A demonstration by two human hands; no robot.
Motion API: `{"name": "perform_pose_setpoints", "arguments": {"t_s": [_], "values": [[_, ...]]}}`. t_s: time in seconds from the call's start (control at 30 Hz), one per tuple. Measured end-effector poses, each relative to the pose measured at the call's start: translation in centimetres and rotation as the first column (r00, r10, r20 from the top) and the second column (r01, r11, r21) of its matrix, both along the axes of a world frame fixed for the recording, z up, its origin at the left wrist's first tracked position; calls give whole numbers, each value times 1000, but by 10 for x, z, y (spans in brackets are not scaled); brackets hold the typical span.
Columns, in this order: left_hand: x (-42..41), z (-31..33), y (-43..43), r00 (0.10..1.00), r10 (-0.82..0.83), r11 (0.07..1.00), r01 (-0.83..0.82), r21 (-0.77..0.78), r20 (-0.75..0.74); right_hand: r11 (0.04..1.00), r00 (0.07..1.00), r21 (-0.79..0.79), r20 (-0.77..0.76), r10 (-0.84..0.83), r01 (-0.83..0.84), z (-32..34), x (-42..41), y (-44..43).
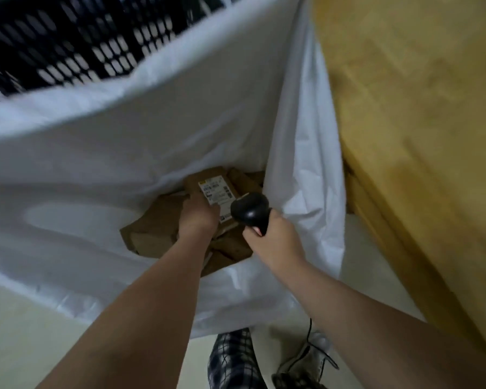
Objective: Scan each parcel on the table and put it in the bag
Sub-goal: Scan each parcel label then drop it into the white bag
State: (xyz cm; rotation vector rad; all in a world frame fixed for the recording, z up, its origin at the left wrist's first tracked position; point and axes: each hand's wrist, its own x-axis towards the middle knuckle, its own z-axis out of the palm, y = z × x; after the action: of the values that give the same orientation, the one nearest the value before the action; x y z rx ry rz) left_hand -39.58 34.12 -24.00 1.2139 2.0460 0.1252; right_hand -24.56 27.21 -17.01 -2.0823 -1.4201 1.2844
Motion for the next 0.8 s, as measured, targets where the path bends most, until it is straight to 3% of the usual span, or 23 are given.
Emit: {"name": "perform_pose_setpoints", "arguments": {"t_s": [0.2, 0.37, 0.6, 0.8], "values": [[39, 113, -28, 979, -201, 965, 194, 176, 21, 985, 990, 100, -45, -134, 138, 92, 35, -21], [94, 204, -37, 922, -378, 870, 324, 372, 82, 923, 944, 203, -54, -324, 328, 164, 80, -28], [181, 290, -5, 735, -677, 629, 561, 537, 25, 782, 809, 358, 110, -577, 509, 233, 157, -45], [269, 330, -15, 505, -863, 414, 707, 573, 0, 570, 583, 377, 90, -807, 730, 260, 231, -99]]}}
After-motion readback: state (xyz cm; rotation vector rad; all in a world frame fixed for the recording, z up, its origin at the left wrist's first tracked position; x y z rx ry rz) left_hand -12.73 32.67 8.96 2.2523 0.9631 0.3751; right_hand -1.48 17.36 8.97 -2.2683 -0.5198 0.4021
